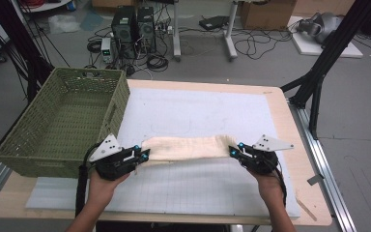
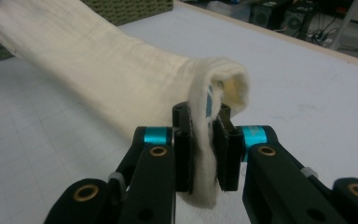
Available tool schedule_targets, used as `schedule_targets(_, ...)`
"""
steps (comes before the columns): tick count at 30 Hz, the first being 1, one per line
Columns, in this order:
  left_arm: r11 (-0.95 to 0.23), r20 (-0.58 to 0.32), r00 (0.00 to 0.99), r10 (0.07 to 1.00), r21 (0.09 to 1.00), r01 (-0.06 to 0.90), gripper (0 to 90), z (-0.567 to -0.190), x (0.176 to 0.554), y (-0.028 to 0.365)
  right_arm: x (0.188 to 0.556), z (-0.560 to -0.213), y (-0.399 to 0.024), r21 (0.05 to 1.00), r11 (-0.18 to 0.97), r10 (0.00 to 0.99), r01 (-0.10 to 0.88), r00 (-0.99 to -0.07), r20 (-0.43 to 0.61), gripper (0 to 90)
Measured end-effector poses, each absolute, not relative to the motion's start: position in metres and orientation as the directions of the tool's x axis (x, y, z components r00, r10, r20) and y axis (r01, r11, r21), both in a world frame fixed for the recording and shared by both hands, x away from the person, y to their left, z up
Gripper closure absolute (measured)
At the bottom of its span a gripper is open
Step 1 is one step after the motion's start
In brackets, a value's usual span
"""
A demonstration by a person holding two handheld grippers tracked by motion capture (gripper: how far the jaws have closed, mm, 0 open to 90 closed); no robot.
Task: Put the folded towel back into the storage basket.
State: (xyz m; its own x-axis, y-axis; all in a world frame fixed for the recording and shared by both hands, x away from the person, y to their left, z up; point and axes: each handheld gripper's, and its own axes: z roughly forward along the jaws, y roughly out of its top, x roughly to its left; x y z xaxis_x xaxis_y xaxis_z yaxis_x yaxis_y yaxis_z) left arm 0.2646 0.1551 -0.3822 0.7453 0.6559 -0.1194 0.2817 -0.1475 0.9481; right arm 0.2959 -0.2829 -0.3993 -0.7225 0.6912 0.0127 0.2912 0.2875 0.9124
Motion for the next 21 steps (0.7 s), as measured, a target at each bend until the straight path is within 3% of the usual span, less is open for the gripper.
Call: schedule_targets(21,-0.061,-0.098,0.692,0.715,0.978,0.202,79.6,-0.359,0.248,0.199,0.34,-0.346,-0.235,0.942,0.289,0.642,0.169,-0.764,-0.06,80.1)
